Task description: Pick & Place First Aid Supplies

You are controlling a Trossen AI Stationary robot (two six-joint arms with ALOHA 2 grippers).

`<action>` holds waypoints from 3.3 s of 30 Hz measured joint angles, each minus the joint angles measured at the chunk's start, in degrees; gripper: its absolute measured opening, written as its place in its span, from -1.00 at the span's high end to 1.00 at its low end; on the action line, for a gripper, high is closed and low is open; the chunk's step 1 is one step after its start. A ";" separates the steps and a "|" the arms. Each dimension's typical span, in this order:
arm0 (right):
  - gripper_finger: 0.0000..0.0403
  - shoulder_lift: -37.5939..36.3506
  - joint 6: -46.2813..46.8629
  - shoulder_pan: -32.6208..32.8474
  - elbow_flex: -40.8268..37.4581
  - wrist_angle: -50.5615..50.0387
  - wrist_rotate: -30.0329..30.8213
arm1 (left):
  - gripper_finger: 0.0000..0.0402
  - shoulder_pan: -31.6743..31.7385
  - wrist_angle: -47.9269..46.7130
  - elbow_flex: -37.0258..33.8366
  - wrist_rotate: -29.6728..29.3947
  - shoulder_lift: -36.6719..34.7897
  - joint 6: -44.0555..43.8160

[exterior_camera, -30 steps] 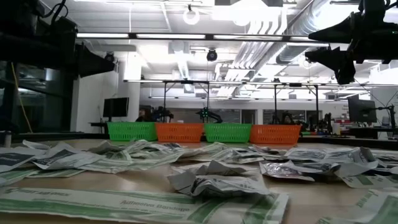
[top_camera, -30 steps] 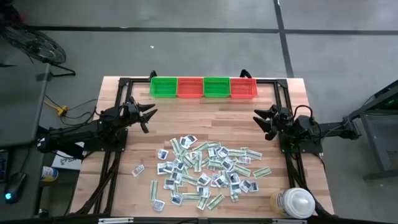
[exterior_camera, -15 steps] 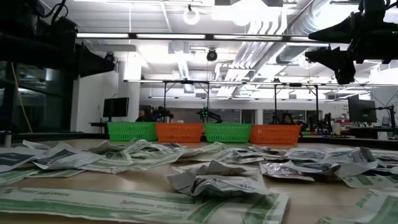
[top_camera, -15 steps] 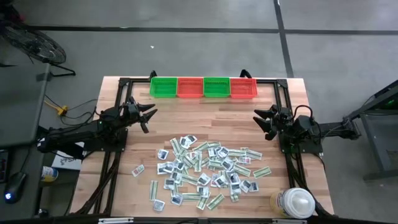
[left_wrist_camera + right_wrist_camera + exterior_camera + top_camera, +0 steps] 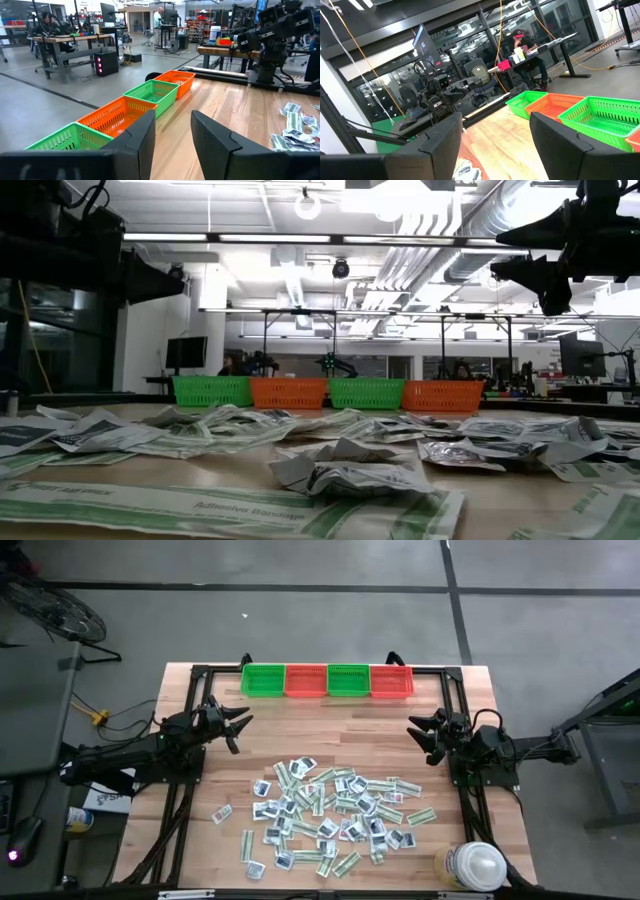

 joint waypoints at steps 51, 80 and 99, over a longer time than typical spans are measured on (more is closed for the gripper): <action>-0.13 0.01 1.73 -0.06 4.26 -7.89 0.46 | 0.39 -0.01 -0.02 -0.01 0.01 -0.01 0.00; -0.14 39.67 8.55 -5.06 48.61 -60.89 -6.95 | 0.39 -0.01 0.00 -0.01 -0.01 0.01 0.00; -0.14 60.31 -2.87 -5.02 55.12 -76.35 -20.27 | 0.39 0.01 0.00 0.01 -0.01 0.01 0.00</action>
